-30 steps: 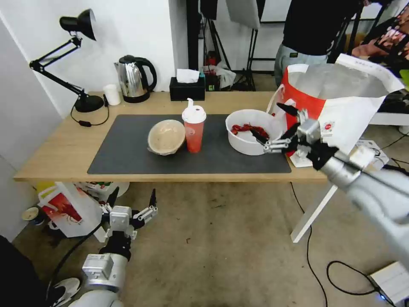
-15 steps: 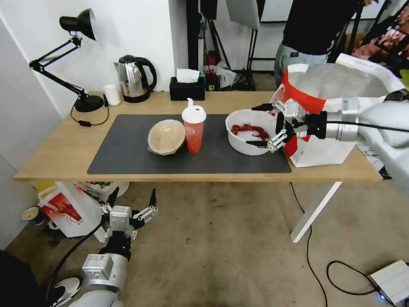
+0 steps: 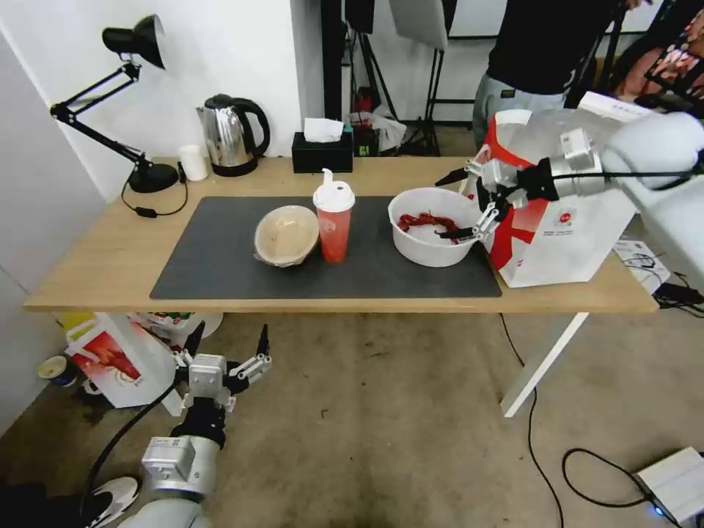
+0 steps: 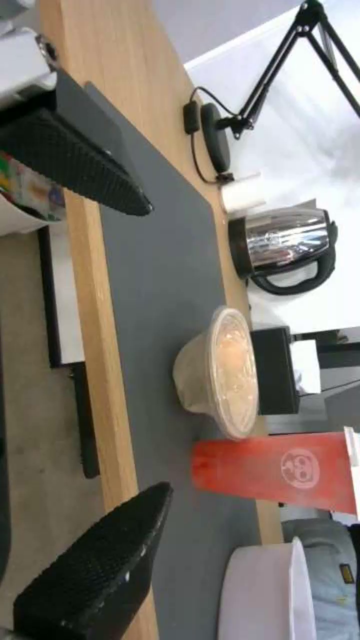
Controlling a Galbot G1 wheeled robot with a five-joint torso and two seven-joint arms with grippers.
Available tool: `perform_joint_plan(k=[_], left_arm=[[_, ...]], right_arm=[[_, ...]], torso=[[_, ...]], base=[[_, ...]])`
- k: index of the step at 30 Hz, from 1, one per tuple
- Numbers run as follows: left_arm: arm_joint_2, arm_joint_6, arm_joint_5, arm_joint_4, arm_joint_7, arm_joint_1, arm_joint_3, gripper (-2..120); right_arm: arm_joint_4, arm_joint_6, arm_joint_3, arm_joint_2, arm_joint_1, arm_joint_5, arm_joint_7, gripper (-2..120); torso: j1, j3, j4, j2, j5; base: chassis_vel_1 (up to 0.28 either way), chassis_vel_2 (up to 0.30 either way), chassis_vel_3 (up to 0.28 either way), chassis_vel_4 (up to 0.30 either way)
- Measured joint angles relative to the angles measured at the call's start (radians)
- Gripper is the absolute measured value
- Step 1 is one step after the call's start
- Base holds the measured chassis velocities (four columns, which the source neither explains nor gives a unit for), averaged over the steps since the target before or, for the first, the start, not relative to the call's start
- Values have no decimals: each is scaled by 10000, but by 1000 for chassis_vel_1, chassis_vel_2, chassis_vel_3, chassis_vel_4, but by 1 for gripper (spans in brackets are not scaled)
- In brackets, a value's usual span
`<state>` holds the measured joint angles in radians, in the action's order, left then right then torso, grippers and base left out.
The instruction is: Pick up the trash from the table and place it into the takeout bag.
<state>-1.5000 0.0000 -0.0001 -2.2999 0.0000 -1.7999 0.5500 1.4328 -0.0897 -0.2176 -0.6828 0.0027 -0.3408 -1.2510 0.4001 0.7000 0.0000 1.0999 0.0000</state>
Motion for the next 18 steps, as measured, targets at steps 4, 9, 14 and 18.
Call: perform_joint_plan(k=[4,9,14,18], left_arm=[[0,0,0,0,0,0,0,100],[0,0,0,0,0,0,0,100],[0,0,0,0,0,0,0,100],[0,0,0,0,0,0,0,100]], right_arm=[[-652,41,-205,-345,314,325,-306,100],[-1134,63,-351,-526,453,391,-422,100],[-1685,59,-444,-758,489,208,-413,100],[-1905,-52,-474,-878,364,-105,-288,100]], torso=[[0,0,-1,2,0],[-1,0,0,2,-1],[-1,0,0,1,0],[-1,0,0,1,0]], base=[[0,0,0,0],[0,0,0,0],[0,0,0,0],[0,0,0,0]])
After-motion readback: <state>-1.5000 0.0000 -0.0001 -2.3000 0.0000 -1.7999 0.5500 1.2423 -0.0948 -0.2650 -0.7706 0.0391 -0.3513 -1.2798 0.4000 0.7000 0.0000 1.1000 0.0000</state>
